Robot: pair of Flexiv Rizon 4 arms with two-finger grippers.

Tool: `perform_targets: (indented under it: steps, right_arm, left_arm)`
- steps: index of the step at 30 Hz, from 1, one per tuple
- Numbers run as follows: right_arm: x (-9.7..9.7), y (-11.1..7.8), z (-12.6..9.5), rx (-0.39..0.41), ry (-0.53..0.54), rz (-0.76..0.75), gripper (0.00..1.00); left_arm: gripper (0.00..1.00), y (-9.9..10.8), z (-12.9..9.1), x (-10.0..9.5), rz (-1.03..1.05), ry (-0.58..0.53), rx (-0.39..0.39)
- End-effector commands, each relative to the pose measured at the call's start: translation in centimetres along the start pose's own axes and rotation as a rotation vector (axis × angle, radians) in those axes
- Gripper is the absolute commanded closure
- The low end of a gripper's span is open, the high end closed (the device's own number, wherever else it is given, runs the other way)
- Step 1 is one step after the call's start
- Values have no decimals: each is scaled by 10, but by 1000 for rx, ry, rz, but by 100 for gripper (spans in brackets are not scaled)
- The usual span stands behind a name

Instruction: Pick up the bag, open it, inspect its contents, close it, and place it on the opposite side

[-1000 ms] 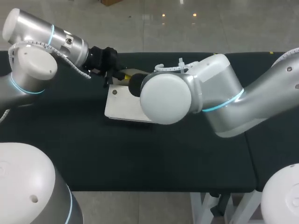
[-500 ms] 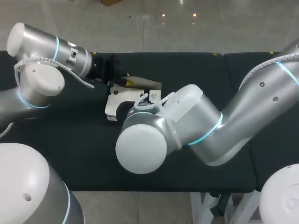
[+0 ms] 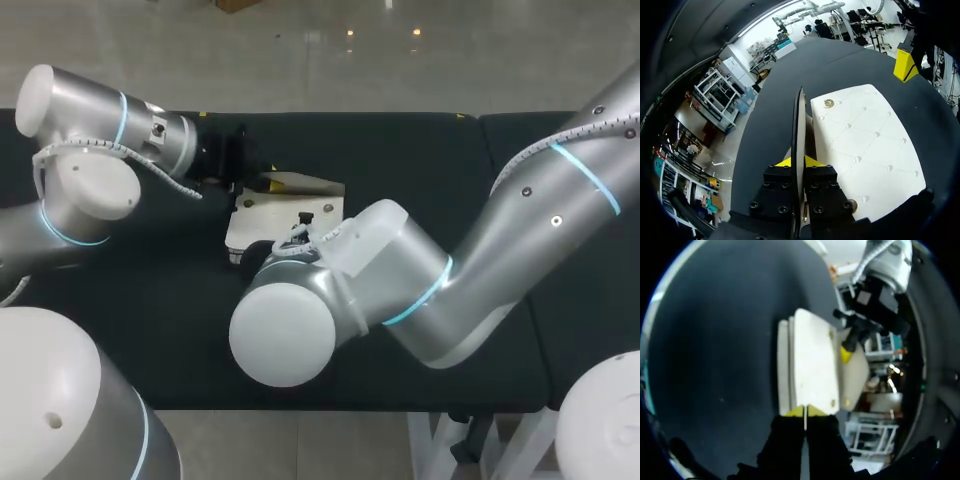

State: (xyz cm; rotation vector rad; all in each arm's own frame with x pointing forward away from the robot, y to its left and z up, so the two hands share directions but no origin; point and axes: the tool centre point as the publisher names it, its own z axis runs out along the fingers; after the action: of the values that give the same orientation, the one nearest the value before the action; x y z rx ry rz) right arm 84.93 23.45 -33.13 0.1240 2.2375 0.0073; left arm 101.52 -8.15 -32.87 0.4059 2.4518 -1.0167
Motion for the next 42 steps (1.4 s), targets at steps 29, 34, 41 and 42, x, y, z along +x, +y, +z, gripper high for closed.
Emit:
perform_targets:
  steps: [29, 34, 41, 42]
  right_arm:
    - [11, -16, 53, -32, -26, 9, 64]
    - [7, -15, 53, -29, -42, 28, 76]
    - [7, -14, 56, -17, -45, 42, 100]
    - [7, -14, 57, -15, -44, 44, 100]
  left_arm:
    - [100, 2, 7, 6, 42, 58, 16]
    - [100, 3, 9, 6, 39, 63, 18]
    - [100, 4, 10, 9, 33, 65, 20]
    - [100, 4, 10, 10, 33, 65, 21]
